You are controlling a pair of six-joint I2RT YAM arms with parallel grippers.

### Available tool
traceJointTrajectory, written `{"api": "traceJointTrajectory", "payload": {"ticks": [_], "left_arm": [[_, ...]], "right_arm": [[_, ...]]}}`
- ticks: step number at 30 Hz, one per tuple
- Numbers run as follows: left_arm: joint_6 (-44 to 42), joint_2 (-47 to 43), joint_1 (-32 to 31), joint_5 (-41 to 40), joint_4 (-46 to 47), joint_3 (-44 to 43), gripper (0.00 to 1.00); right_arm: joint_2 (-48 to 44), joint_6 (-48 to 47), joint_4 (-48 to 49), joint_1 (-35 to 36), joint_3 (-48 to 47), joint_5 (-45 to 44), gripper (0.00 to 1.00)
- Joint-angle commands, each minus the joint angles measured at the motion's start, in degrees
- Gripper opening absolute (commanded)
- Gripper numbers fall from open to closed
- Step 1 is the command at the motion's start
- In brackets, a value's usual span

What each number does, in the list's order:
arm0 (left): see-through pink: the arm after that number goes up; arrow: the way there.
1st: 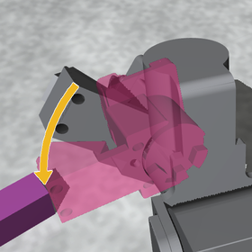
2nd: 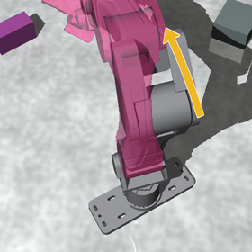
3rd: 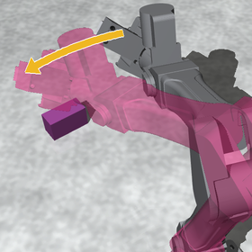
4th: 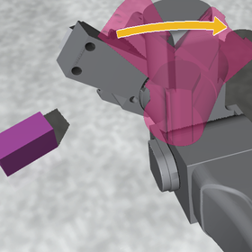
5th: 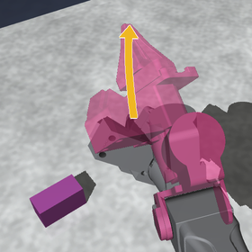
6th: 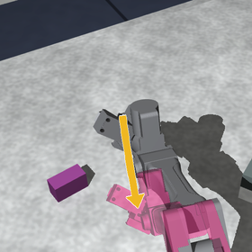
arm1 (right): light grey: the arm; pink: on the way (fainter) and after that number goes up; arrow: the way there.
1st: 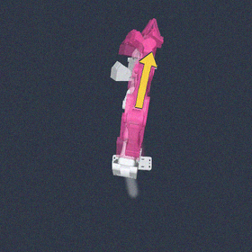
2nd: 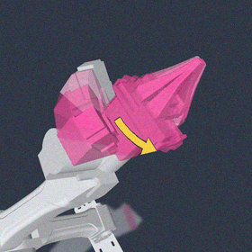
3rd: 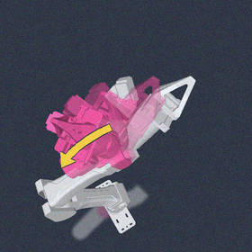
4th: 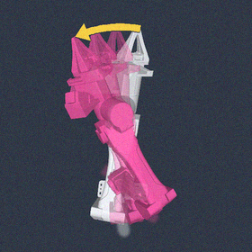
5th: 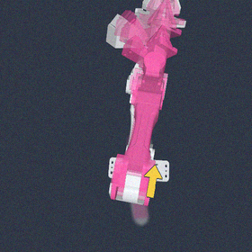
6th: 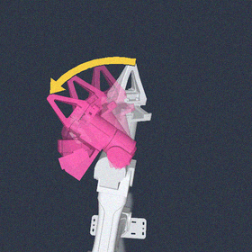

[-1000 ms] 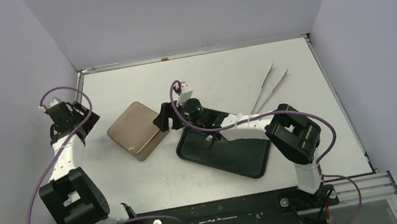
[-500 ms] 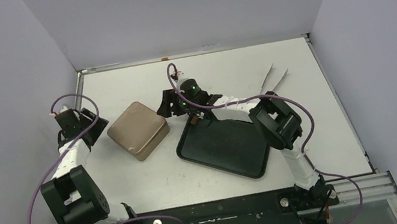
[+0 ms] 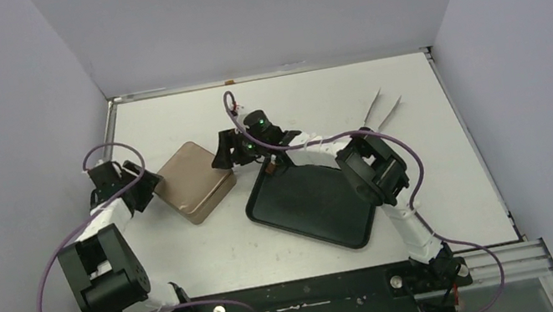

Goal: Pack the chocolate
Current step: Close the box lid on the packing box.

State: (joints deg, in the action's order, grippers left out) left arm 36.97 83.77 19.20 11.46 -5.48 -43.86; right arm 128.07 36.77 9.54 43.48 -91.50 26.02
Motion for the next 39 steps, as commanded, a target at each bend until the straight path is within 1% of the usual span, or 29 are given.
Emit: {"api": "traceJointTrajectory", "payload": {"ticks": [1, 5, 10, 18, 28, 29, 32, 37, 39], "left_arm": [[3.7, 0.3, -0.4, 4.0, 7.9, 1.7, 0.59], [5.5, -0.3, -0.8, 5.5, 8.9, 2.1, 0.56], [6.9, -4.1, -0.9, 5.2, 9.0, 1.9, 0.54], [7.7, -7.3, -1.3, 5.5, 9.5, 2.7, 0.54], [3.4, -7.7, -1.4, 0.7, 5.6, 3.0, 0.54], [2.6, -8.2, -1.4, -0.3, 3.7, 2.8, 0.54], [1.0, -9.0, -1.4, -2.2, 1.7, 2.1, 0.55], [-0.5, -8.8, -1.4, -1.7, 0.9, 2.3, 0.57], [-0.9, -8.6, -1.4, -1.5, 0.5, 2.3, 0.58]], "right_arm": [[0.9, -0.9, 0.9, 0.2, -3.2, 2.4, 0.63], [1.1, -1.2, 0.7, 0.4, -3.9, 3.2, 0.61], [1.6, -1.6, 0.4, 0.8, -4.7, 3.4, 0.58], [3.2, -1.4, -0.1, 0.8, -5.9, 3.7, 0.55], [2.4, -2.4, -1.3, 0.8, -5.4, 2.7, 0.51], [2.2, -2.7, -1.5, 0.8, -5.4, 2.7, 0.51], [2.1, -3.5, -2.2, 0.8, -5.6, 2.5, 0.52], [2.5, -5.2, -4.2, 0.9, -7.4, 3.0, 0.55], [2.7, -6.1, -5.7, 0.7, -8.4, 2.7, 0.58]]}}
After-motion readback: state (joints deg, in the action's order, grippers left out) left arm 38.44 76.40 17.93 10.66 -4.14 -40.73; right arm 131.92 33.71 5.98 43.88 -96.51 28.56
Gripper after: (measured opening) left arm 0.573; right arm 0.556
